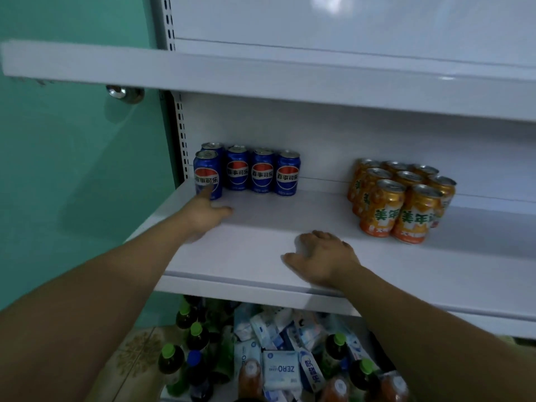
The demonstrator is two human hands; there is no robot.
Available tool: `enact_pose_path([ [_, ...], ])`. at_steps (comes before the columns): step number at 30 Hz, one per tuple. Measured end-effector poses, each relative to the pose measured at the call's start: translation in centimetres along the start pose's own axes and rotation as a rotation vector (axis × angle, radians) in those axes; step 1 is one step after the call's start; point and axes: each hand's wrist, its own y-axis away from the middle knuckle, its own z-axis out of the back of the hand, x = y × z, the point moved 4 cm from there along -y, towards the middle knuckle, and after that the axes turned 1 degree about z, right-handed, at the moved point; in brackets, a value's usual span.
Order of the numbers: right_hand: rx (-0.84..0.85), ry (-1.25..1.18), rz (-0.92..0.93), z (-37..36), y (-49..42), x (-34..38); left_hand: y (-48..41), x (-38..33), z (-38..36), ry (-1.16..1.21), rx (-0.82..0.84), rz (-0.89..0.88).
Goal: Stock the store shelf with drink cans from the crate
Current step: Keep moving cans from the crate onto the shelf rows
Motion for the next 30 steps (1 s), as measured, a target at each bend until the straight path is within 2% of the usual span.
enact_pose_path([
  [2, -0.005, -0.016, -0.069, 0.9, 1.7, -1.3, 2.1, -1.8, -1.5, -0.181, 0.108, -0.031],
  [6, -0.069, -0.020, -0.215, 3.0, 6.6, -6.0, 6.3, -7.4, -7.5, -0.364, 0.304, -0.227],
  [14, -0.077, -0.039, -0.678, 4.9, 22.0, -20.2, 16.6, -17.8, -24.3, -0.499, 0.629, -0.731],
  [18, -0.095, -0.108, -0.907, 4.0, 31.7, -25.8, 23.0, -21.0, -32.7, -0.556, 0.840, -0.911],
  [24, -0.136, -0.206, -1.237, 0.2, 44.4, -32.3, 32.2, -21.7, -44.1, -0.630, 1.094, -1.041],
  [30, -0.089, -0.365, -1.382, -5.3, 51.5, -38.8, 36.8, -19.4, -54.6, -0.837, 1.323, -1.040],
])
